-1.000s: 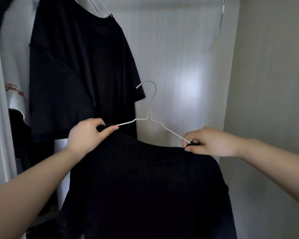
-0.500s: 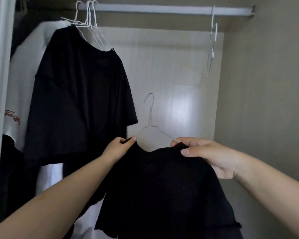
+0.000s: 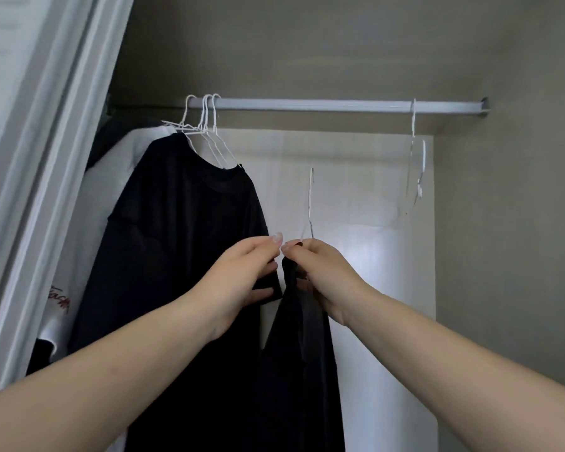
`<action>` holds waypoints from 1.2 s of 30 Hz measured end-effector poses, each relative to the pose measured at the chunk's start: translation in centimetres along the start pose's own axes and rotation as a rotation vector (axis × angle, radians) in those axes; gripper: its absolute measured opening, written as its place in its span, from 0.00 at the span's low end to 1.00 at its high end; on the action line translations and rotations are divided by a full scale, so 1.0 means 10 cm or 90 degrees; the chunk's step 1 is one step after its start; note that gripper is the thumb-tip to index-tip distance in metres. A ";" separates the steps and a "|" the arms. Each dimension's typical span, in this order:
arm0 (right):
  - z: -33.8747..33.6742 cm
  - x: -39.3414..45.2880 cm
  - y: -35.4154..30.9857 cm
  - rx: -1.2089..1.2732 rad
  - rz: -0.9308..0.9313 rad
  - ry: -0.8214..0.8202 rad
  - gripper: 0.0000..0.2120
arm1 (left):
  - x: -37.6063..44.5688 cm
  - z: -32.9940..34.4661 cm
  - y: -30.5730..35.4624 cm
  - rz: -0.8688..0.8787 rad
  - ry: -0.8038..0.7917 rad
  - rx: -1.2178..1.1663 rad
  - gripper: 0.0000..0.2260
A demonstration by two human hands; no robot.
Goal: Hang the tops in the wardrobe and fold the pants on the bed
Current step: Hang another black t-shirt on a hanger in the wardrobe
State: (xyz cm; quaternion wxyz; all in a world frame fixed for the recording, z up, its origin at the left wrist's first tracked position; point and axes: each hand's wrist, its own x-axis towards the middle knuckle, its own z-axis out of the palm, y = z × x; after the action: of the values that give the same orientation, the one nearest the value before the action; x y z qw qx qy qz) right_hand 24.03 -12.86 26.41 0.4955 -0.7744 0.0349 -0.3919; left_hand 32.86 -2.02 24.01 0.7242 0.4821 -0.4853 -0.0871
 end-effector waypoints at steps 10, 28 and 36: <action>0.52 1.12 -0.64 -0.106 -0.170 0.069 0.04 | 0.44 -0.37 0.58 0.216 0.075 0.236 0.19; 1.36 2.62 -1.13 -0.097 -0.136 0.110 0.11 | 1.25 -1.08 0.81 0.231 0.247 0.503 0.20; 1.51 2.59 -0.78 -0.099 -0.196 0.067 0.19 | 1.31 -1.23 0.73 0.175 0.286 0.523 0.20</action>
State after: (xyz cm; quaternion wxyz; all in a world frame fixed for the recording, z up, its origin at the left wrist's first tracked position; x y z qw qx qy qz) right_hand 48.93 -9.19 44.40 0.3657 -0.7850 -0.0276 -0.4992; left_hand 46.77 1.54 37.00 0.5659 0.6664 -0.3703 0.3139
